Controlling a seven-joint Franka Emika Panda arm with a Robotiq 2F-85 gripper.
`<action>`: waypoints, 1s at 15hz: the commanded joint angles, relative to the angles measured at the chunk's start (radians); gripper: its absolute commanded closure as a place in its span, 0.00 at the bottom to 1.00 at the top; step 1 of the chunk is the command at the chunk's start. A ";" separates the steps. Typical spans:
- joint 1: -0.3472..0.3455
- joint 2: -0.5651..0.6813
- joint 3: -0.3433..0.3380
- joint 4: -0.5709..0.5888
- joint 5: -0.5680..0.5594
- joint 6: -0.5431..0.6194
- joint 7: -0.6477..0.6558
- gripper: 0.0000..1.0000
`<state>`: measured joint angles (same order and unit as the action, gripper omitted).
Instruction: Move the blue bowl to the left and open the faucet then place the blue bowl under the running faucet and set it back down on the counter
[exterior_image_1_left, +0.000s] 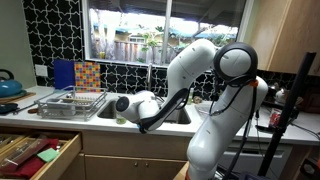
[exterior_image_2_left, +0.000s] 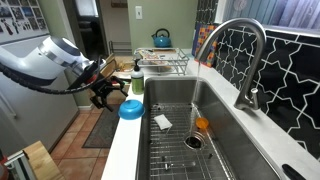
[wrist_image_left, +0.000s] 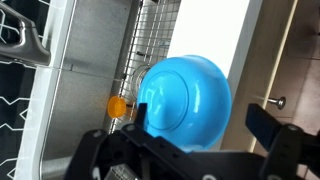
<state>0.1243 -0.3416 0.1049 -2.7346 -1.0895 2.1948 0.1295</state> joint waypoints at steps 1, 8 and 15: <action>0.007 -0.026 -0.020 -0.008 0.053 0.011 -0.036 0.00; 0.005 -0.138 -0.104 0.082 0.481 -0.028 -0.253 0.00; -0.063 -0.195 -0.125 0.241 0.799 -0.148 -0.228 0.00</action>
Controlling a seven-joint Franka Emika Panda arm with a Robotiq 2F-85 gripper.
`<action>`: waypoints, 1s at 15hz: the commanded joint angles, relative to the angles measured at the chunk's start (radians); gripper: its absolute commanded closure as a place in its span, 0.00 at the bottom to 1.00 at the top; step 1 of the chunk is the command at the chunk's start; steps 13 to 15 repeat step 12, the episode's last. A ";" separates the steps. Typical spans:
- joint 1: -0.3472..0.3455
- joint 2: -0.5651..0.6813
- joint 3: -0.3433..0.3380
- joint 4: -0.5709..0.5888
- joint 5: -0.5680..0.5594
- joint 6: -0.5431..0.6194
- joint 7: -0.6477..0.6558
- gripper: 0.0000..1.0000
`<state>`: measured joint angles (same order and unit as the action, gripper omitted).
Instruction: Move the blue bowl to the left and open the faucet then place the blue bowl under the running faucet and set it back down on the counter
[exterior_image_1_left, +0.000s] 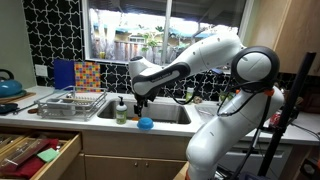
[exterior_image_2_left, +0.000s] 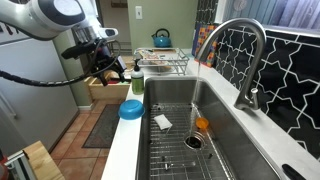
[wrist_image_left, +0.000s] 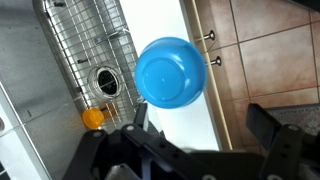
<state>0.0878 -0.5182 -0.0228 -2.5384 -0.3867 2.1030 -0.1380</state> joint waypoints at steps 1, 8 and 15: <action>-0.039 -0.014 0.006 0.066 0.121 -0.078 0.062 0.00; -0.072 -0.010 0.024 0.086 0.128 -0.064 0.114 0.00; -0.072 -0.010 0.027 0.086 0.128 -0.064 0.114 0.00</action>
